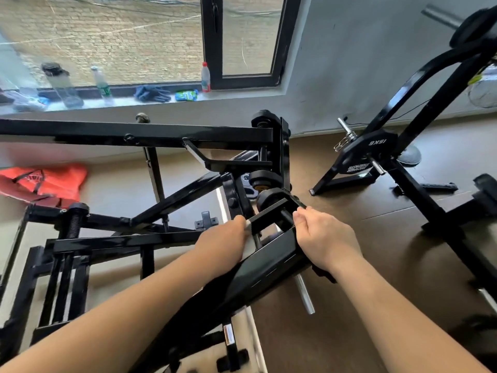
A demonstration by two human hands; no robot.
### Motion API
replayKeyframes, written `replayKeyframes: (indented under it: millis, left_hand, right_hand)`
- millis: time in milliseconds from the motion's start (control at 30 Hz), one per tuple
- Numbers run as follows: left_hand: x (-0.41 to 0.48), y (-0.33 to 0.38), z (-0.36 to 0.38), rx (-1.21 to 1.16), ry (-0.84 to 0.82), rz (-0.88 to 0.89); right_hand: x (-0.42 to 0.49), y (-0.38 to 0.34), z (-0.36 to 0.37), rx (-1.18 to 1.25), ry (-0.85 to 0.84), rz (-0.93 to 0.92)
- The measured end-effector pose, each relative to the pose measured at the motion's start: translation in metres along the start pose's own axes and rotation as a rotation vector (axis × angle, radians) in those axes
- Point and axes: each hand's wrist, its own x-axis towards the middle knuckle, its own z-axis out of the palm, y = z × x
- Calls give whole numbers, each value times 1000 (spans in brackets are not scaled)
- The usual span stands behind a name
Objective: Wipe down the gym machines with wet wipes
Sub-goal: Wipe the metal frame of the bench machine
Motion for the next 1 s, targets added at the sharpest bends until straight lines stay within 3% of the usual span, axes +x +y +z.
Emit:
replayKeyframes:
  millis: [200, 367, 500, 567, 767, 900, 1000]
  left_hand:
    - [28, 38, -1, 55, 31, 12]
    - [-1, 0, -14, -30, 27, 99]
    - [-8, 7, -19, -202, 374, 268]
    - [12, 25, -14, -132, 500, 407]
    - [73, 33, 7, 258, 97, 556]
    - [59, 12, -8, 174, 21, 612]
    - [32, -11, -11, -32, -103, 567]
  right_hand:
    - [-3, 2, -1, 42, 34, 4]
    - [-4, 5, 0, 76, 63, -13]
    - [-2, 3, -1, 68, 57, -11]
    - [-1, 4, 1, 80, 88, -1]
    - [-1, 6, 3, 109, 107, 13]
    - [-1, 6, 3, 98, 113, 6]
    - [0, 5, 4, 82, 106, 8]
